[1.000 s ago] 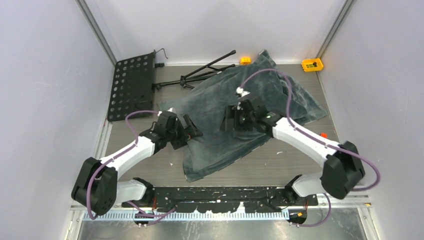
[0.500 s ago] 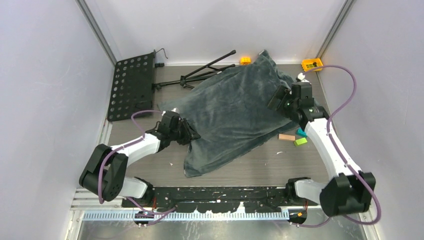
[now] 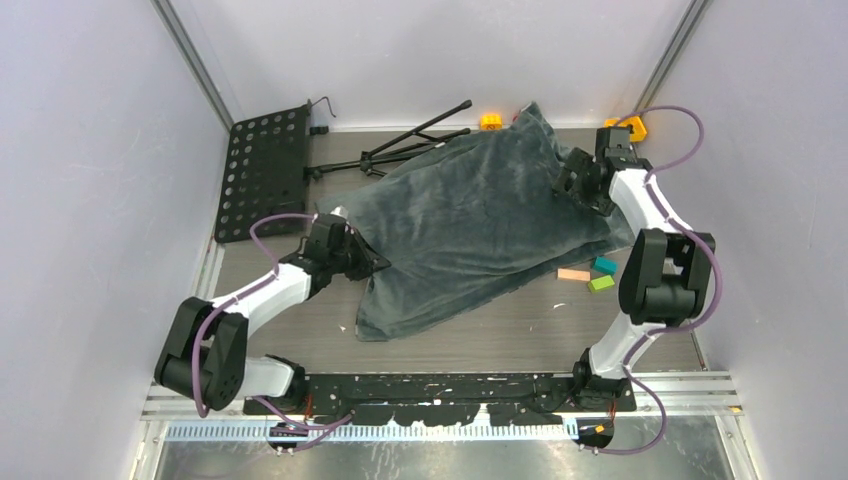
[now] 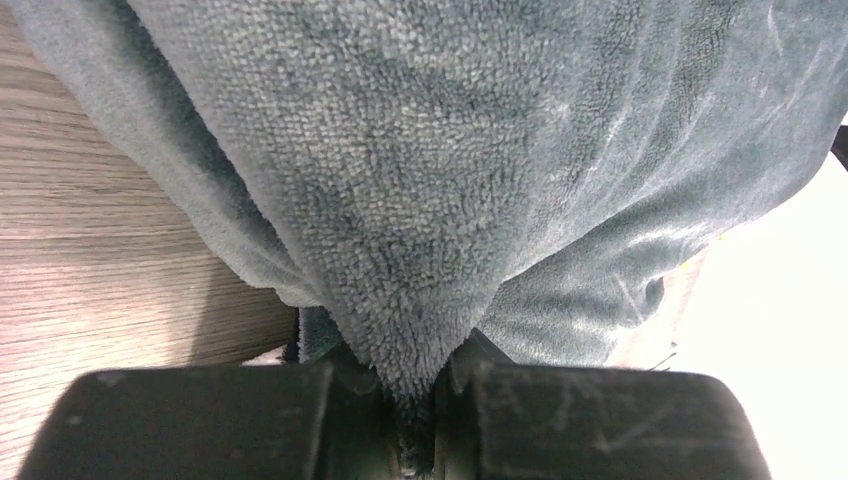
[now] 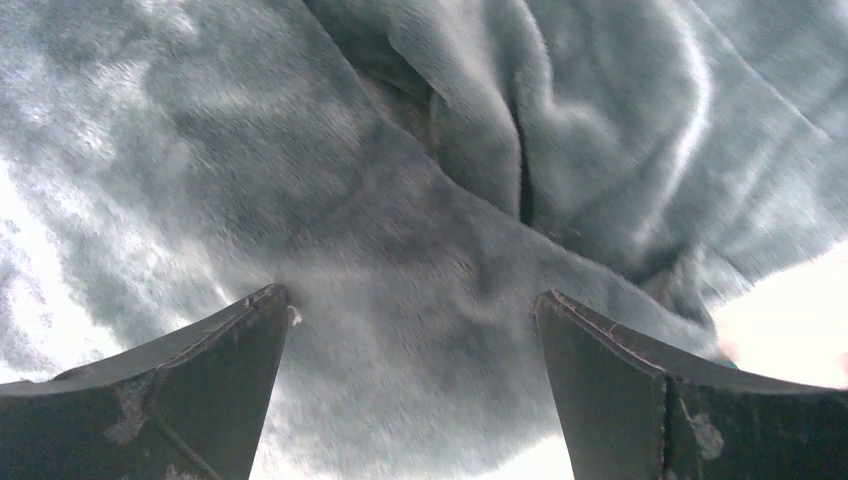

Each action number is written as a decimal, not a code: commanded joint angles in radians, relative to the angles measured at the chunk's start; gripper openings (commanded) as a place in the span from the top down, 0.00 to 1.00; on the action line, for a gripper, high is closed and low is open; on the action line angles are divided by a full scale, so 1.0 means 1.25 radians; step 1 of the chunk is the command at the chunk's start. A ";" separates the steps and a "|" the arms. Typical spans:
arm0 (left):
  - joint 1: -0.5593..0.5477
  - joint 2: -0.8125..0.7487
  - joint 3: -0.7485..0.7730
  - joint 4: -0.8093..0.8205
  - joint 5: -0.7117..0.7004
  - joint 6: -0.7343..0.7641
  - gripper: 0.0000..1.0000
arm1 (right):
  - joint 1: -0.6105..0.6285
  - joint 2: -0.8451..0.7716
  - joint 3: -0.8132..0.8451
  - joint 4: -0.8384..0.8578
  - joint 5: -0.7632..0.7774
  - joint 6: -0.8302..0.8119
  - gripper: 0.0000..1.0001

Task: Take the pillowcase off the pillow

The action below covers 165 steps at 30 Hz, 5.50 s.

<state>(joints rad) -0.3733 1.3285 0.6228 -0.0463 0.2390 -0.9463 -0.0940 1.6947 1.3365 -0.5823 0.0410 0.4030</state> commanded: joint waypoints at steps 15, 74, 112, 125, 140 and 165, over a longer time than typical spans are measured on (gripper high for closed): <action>0.037 -0.076 0.177 -0.111 0.049 0.061 1.00 | 0.031 0.052 0.389 -0.082 -0.308 -0.045 1.00; -0.340 0.005 0.548 -0.569 -0.452 0.395 0.00 | 0.478 -0.352 -0.520 0.278 -0.136 0.256 0.18; -0.443 0.171 0.564 -0.547 -0.416 0.432 0.42 | 0.505 -0.463 -0.555 0.271 -0.062 0.343 0.21; -0.325 -0.008 0.454 -0.455 -0.427 0.419 1.00 | 0.505 -0.158 -0.469 0.378 -0.084 0.350 0.13; -0.360 -0.002 0.536 -0.615 -0.490 0.555 0.72 | 0.502 -0.195 -0.420 0.409 -0.155 0.304 1.00; -0.599 0.336 0.683 -0.581 -0.578 0.497 0.39 | 0.503 -0.317 -0.508 0.385 -0.129 0.338 1.00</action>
<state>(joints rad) -1.1488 1.7126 1.4727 -0.8196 -0.4904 -0.2935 0.5354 1.3342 0.7330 -0.1280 -0.1684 0.8131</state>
